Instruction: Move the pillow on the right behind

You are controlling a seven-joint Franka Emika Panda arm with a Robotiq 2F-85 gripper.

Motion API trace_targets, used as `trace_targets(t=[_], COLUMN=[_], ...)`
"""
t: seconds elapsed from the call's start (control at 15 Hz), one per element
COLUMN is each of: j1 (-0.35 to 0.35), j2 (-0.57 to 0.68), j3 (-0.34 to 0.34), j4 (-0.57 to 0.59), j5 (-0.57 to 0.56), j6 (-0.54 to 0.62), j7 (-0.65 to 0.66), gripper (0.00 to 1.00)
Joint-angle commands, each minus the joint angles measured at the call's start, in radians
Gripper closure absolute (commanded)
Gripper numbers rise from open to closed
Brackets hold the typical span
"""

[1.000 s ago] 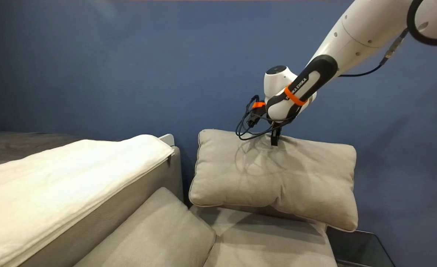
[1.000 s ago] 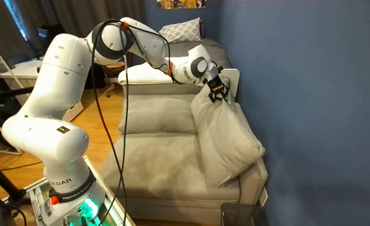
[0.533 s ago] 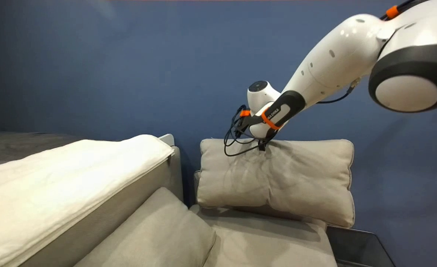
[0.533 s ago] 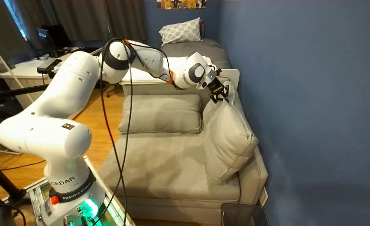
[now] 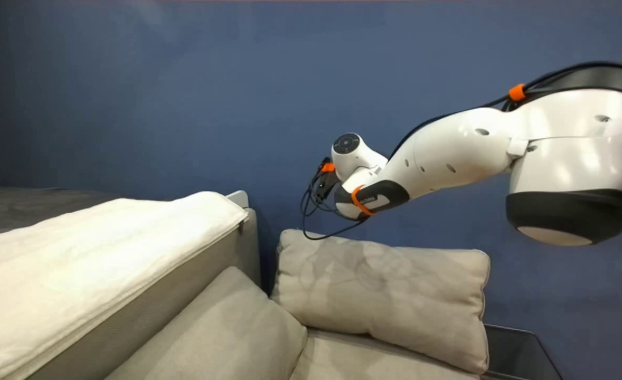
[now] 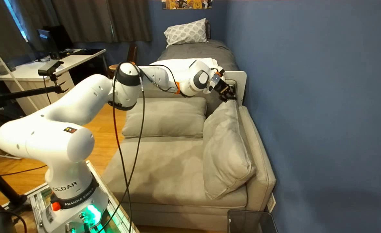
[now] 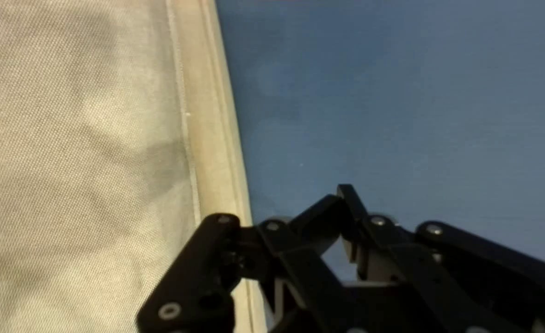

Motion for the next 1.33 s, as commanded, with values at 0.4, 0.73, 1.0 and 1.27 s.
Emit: trace_targets(t=[0.4,0.73,1.0,1.27], j1=[-0.103,-0.089,-0.094,-0.187], j2=[-0.020,-0.177,-0.338,-0.487], j3=[0.080,0.332,0.537,0.775], j4=[0.222,0.100,-0.097,-0.276], j5=[-0.080,-0.078,-0.084,-0.102], j6=[-0.012,0.000,0.103,0.165], j7=[-0.099,-0.439,-0.705,-0.973], gripper=[0.61,0.27,0.02,0.00])
